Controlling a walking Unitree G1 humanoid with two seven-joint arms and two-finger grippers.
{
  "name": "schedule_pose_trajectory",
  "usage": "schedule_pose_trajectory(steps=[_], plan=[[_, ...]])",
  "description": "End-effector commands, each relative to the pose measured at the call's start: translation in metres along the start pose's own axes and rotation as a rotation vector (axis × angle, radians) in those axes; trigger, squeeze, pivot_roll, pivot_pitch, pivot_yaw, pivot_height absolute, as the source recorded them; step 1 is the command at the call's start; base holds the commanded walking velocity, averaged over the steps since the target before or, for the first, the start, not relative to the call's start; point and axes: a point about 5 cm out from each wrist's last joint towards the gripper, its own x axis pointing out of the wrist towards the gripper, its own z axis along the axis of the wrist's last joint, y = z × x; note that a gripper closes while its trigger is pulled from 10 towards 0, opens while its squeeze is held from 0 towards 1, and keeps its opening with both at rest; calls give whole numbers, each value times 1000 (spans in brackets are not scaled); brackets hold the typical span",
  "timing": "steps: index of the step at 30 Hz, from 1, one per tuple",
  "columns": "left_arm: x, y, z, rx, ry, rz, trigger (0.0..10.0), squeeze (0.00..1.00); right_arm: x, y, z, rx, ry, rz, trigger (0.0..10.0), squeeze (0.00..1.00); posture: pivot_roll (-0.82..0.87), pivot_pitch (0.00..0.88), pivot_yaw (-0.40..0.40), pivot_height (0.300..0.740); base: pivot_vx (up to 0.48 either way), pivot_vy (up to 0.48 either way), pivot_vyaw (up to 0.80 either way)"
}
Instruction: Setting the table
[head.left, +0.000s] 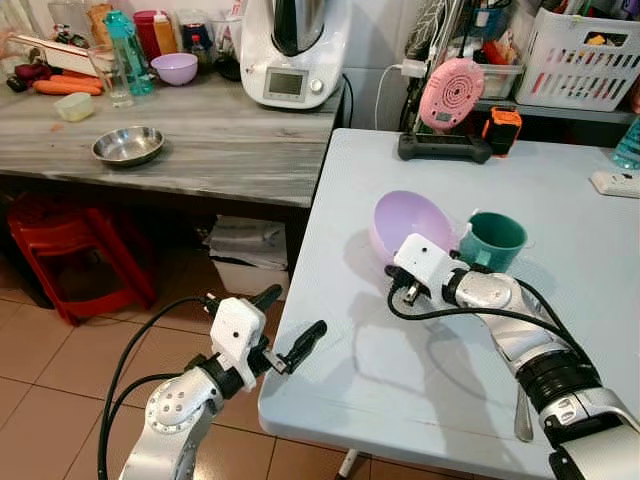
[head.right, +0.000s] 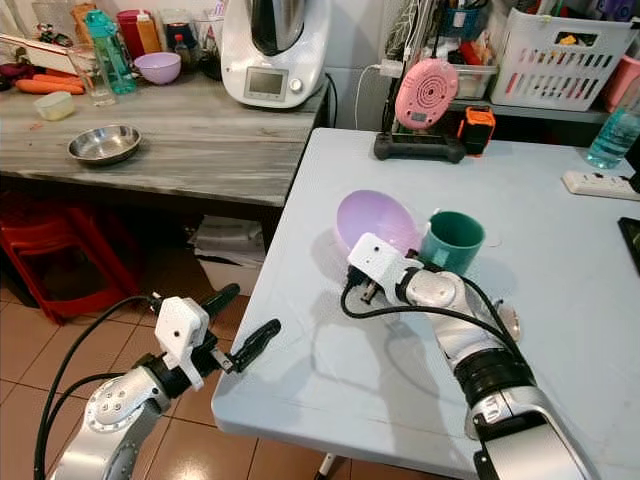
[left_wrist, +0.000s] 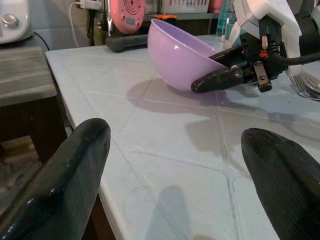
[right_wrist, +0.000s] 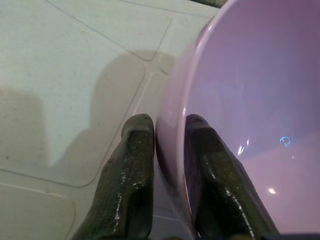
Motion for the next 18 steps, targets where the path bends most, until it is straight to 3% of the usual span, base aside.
schedule_pose_trajectory(steps=[1,10,18], plan=[[0,2,-1,2,4,-6,10000,0,-1,-7,3,-22,-8,-21,0,0,49,0,7,740,0,0,0],[0,3,-2,1,7,2,10000,0,0,-9,6,-34,-30,-47,0,0,52,0,8,740,0,0,0],[-1,5,-2,4,3,45,10000,0,1,-13,28,-57,-153,-134,0,0,57,0,6,740,0,0,0]])
